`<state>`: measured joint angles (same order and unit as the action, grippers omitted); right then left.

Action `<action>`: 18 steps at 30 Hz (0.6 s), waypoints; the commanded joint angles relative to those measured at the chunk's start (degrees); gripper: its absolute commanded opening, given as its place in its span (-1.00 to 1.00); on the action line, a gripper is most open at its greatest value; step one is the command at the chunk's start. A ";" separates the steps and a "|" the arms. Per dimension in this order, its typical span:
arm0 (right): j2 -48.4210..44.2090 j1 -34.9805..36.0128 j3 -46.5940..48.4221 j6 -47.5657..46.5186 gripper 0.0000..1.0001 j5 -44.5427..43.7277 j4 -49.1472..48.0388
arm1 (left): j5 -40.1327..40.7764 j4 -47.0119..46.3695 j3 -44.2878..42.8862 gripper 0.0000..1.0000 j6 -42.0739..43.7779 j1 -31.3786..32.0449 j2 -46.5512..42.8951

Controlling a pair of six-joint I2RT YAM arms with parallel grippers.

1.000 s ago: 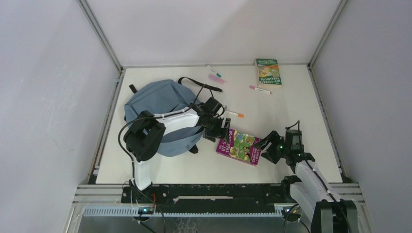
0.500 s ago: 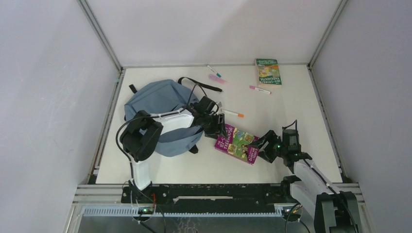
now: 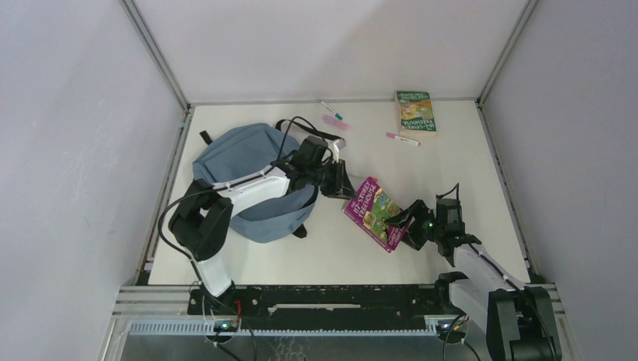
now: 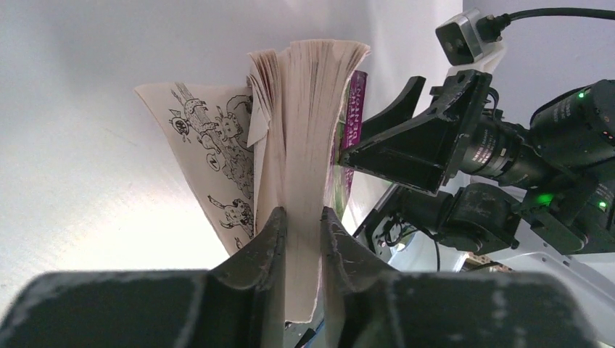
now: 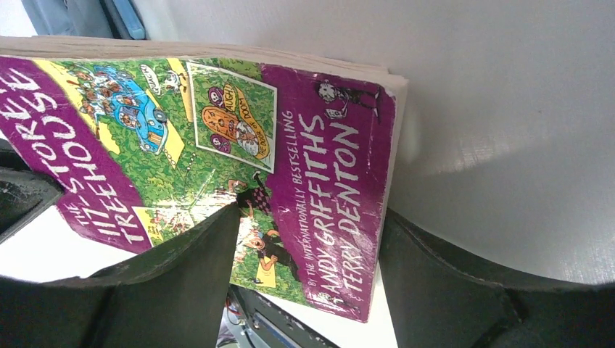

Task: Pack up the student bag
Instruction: Pick up the book from the center of the board.

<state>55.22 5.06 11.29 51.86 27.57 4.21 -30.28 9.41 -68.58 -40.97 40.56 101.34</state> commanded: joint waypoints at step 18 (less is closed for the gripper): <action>1.32 -1.10 -0.19 -1.51 -1.00 0.17 0.95 | -4.12 10.74 -5.70 0.09 5.59 2.55 5.03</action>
<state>56.73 3.46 10.87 49.15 28.08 5.17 -29.63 12.95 -71.64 -37.71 39.83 104.53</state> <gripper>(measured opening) 0.043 0.427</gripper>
